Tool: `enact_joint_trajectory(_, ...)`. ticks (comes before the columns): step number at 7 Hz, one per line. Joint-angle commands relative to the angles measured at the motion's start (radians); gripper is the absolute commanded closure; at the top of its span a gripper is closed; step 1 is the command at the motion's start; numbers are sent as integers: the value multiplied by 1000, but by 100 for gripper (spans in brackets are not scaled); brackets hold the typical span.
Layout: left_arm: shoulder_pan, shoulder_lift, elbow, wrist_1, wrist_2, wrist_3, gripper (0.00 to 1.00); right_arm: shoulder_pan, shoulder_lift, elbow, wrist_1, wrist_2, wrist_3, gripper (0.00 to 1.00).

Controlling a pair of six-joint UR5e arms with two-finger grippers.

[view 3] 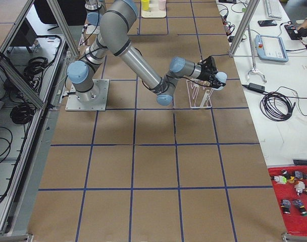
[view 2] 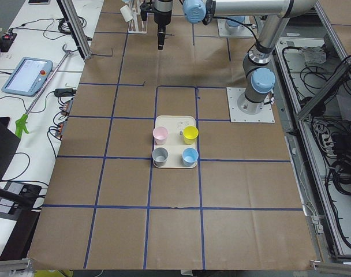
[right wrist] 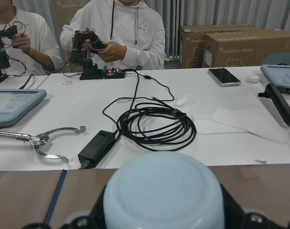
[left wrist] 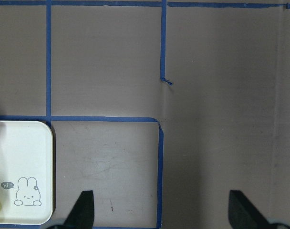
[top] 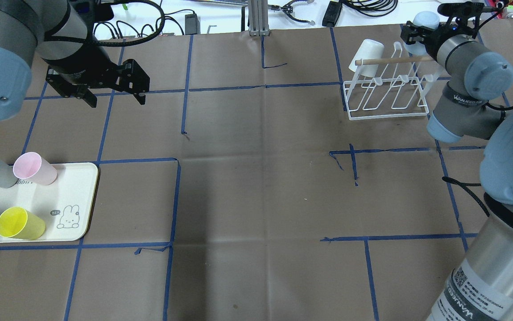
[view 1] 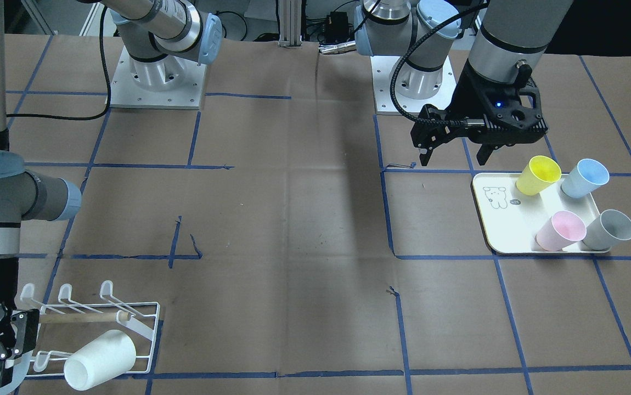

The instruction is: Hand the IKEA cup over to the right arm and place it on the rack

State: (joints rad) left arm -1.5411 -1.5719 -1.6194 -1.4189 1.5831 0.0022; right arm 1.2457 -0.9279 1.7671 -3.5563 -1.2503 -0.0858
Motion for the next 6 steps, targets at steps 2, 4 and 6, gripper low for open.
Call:
enact_joint_trajectory(2,1,-10,3,0,0,-4,0,0,-9,-5,-7,-6,51,0)
enact_joint_trajectory(4,1,-7,3,0,0,-13,0,4,-23,-5,-3,-14,41,0)
enact_joint_trajectory(6,-1,-3,4,0,-2,-34,0,78,-148,-1,201,-52,18,0)
